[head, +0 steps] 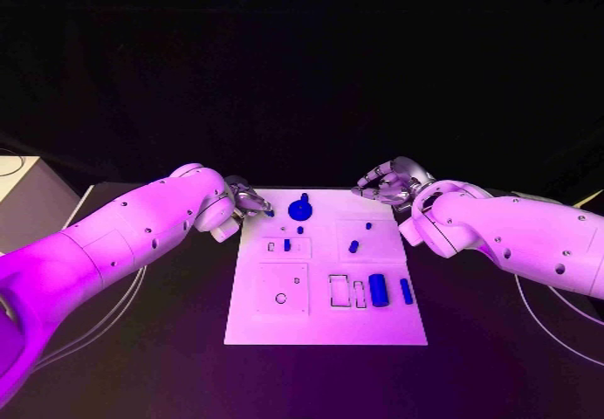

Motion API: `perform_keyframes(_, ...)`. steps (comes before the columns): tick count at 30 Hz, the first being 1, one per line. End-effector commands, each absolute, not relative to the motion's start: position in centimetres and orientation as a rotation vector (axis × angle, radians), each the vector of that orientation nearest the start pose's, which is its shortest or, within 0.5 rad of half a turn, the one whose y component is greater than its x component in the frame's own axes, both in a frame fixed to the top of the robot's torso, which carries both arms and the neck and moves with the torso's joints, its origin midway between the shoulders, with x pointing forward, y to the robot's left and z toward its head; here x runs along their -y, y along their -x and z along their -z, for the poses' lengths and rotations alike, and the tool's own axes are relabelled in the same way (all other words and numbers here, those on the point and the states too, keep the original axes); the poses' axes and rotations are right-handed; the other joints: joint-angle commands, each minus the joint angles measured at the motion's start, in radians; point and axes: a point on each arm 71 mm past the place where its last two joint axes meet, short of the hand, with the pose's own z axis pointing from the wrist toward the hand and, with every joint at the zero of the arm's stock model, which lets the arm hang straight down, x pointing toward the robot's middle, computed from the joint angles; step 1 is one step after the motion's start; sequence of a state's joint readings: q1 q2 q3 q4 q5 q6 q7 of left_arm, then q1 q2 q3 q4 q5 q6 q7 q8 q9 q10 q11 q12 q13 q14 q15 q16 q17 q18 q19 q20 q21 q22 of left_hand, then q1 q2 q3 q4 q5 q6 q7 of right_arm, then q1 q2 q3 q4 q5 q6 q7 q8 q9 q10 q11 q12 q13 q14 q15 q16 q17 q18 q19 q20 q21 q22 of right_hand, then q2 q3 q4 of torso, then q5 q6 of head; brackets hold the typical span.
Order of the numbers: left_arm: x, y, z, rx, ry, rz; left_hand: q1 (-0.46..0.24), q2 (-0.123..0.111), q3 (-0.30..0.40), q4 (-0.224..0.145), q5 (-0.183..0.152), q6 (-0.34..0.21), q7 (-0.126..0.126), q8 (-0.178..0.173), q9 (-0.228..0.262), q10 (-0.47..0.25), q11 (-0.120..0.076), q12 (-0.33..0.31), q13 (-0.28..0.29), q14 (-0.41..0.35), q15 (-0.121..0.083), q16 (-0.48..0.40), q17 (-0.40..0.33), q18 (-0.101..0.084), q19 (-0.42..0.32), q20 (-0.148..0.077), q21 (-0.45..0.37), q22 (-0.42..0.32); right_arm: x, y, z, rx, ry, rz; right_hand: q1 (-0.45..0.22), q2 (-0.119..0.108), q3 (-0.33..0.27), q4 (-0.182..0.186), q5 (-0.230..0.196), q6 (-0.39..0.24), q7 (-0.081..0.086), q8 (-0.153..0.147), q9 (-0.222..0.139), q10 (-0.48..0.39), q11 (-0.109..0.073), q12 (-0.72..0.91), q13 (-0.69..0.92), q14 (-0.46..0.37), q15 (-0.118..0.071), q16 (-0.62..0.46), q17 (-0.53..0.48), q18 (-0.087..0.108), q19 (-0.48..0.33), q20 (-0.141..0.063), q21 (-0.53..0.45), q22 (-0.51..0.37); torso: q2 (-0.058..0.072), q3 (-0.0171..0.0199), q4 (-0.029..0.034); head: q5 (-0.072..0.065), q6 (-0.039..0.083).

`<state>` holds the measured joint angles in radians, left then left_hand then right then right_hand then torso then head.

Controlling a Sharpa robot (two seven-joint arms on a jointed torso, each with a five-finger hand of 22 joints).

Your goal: Assemble the parts on the task board

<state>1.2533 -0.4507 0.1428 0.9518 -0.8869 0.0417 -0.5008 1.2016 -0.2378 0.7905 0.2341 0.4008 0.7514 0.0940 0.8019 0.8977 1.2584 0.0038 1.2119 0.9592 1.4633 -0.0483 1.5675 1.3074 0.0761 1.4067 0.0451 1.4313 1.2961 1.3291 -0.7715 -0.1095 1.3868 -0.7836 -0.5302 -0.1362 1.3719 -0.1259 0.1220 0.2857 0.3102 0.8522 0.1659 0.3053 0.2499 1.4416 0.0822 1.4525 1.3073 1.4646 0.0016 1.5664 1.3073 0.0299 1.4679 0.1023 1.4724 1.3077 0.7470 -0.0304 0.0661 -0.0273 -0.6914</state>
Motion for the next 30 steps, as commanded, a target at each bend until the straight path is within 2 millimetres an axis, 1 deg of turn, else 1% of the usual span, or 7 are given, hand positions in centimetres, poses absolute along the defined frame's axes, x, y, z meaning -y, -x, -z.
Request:
perform_keyframes(1,-18.0,-58.7,17.0,-2.087,0.68,0.603,-0.007,0.002,0.155,-0.161,0.015,0.018,-0.012,0.004,0.002,0.007,-0.001,0.005,0.003,0.108,-0.008,0.003,0.263,-0.012,0.009,0.0,0.007,0.007,22.8,-53.1,15.5,-1.588,-0.575,-0.761,-0.006,-0.002,0.004,0.001,0.004,-0.008,0.001,0.004,-0.001,-0.003,0.001,-0.001,0.143,0.106,0.004,0.004,0.263,-0.002,0.064,0.002,-0.004,0.171,-0.002,0.0004,0.002,0.003,0.003)
perform_keyframes(4,-18.2,-57.9,16.5,-2.082,0.664,0.622,-0.016,-0.001,0.161,-0.168,0.032,0.025,-0.014,0.004,0.002,0.014,-0.003,0.007,0.008,0.108,-0.01,0.003,0.263,-0.014,0.013,-0.002,0.011,0.014,23.0,-53.2,15.5,-1.587,-0.579,-0.758,-0.006,-0.002,0.004,0.001,0.004,-0.008,0.001,0.004,-0.001,-0.003,0.001,-0.001,0.143,0.106,0.004,0.004,0.263,-0.002,0.064,0.002,-0.004,0.171,-0.005,-0.0002,0.0059,0.003,0.0)
perform_keyframes(8,-18.1,-57.1,15.9,-2.051,0.632,0.639,-0.036,-0.014,0.171,-0.187,0.103,0.045,-0.022,0.008,0.003,0.038,-0.012,0.02,0.029,0.108,-0.018,0.003,0.263,-0.021,0.035,-0.01,0.03,0.048,23.1,-53.1,15.5,-1.585,-0.58,-0.758,-0.006,-0.002,0.004,0.001,0.004,-0.008,0.001,0.004,-0.001,-0.003,0.001,-0.001,0.143,0.106,0.004,0.004,0.263,-0.002,0.064,0.002,-0.004,0.171,-0.007,-0.0012,0.0107,0.002,0.001)
perform_keyframes(19,-17.8,-54.8,16.2,-1.979,0.528,0.612,-0.045,-0.022,0.178,-0.199,0.126,0.06,-0.028,0.008,0.002,0.058,-0.018,0.033,0.051,0.108,-0.024,0.003,0.263,-0.026,0.047,-0.016,0.041,0.067,23.3,-53.1,15.0,-1.501,-0.573,-0.811,-0.006,-0.007,0.015,0.0,0.004,-0.011,0.0,0.004,-0.002,-0.039,0.001,-0.035,0.111,0.104,0.004,0.001,0.256,0.016,0.037,0.002,-0.071,0.114,-0.015,-0.0025,0.0202,0.0,-0.003)
perform_keyframes(24,-17.5,-54.0,16.8,-1.979,0.509,0.594,-0.047,-0.024,0.18,-0.201,0.129,0.064,-0.03,0.008,0.002,0.063,-0.019,0.036,0.056,0.108,-0.025,0.003,0.263,-0.026,0.049,-0.017,0.043,0.07,23.4,-53.1,14.1,-1.361,-0.558,-0.867,0.018,-0.029,0.094,0.0,0.033,-0.018,-0.008,0.011,-0.002,-0.298,-0.011,-0.372,-0.21,0.024,-0.011,-0.171,0.015,0.097,-0.106,-0.013,-0.478,-0.218,-0.017,-0.003,0.0202,-0.002,-0.007)
perform_keyframes(26,-17.3,-53.6,17.2,-1.987,0.503,0.591,-0.047,-0.024,0.18,-0.201,0.129,0.064,-0.03,0.008,0.002,0.063,-0.019,0.036,0.056,0.108,-0.025,0.003,0.263,-0.026,0.049,-0.017,0.043,0.07,23.5,-53.1,13.8,-1.318,-0.557,-0.884,0.019,-0.048,0.151,0.0,0.041,-0.014,-0.009,0.015,-0.001,-0.426,-0.014,-0.64,-0.459,-0.042,-0.013,-0.331,-0.148,0.14,-0.192,-0.014,-0.788,-0.466,-0.016,-0.0022,0.0192,-0.001,-0.006)
perform_keyframes(30,-17.0,-53.0,17.8,-2.005,0.495,0.588,-0.048,-0.025,0.181,-0.201,0.13,0.065,-0.03,0.008,0.001,0.064,-0.019,0.036,0.057,0.108,-0.026,0.003,0.263,-0.027,0.049,-0.018,0.043,0.071,23.5,-53.1,13.7,-1.28,-0.561,-0.913,0.014,-0.072,0.214,-0.001,0.035,-0.019,0.002,0.016,-0.001,-0.457,0.0,-0.775,-0.574,-0.178,0.002,-0.637,-0.396,0.152,-0.25,-0.001,-0.998,-0.628,-0.016,-0.0008,0.0186,-0.001,-0.005)
